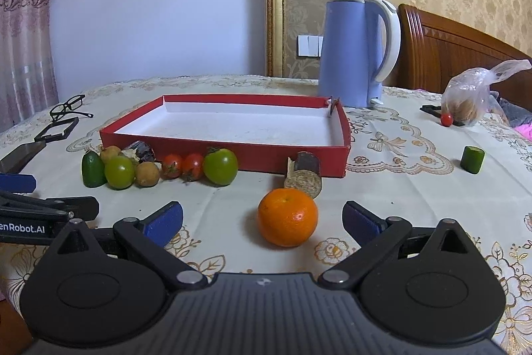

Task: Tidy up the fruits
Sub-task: 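Move the right gripper toward the orange in front of the tray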

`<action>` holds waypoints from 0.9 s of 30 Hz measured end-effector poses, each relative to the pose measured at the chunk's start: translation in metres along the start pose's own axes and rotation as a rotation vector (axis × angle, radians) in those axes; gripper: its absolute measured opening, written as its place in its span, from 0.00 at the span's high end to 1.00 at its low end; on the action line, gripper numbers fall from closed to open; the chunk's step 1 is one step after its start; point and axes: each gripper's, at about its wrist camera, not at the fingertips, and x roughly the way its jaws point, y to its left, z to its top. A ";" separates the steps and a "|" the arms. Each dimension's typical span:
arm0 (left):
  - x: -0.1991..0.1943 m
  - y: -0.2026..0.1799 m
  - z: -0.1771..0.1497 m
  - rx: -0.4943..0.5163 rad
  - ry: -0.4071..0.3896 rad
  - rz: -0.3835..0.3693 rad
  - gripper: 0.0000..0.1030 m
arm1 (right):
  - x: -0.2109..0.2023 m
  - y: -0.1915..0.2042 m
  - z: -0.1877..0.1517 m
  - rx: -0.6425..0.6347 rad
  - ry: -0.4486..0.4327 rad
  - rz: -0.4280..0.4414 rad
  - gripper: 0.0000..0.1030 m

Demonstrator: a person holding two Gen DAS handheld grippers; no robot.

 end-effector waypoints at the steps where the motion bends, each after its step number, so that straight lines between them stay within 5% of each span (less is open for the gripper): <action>1: 0.000 0.000 0.000 0.001 -0.002 -0.002 0.00 | 0.000 0.000 0.000 -0.001 0.001 0.001 0.00; 27: -0.007 -0.008 0.001 0.025 -0.038 0.003 0.00 | 0.014 -0.013 0.007 0.074 0.045 -0.011 0.00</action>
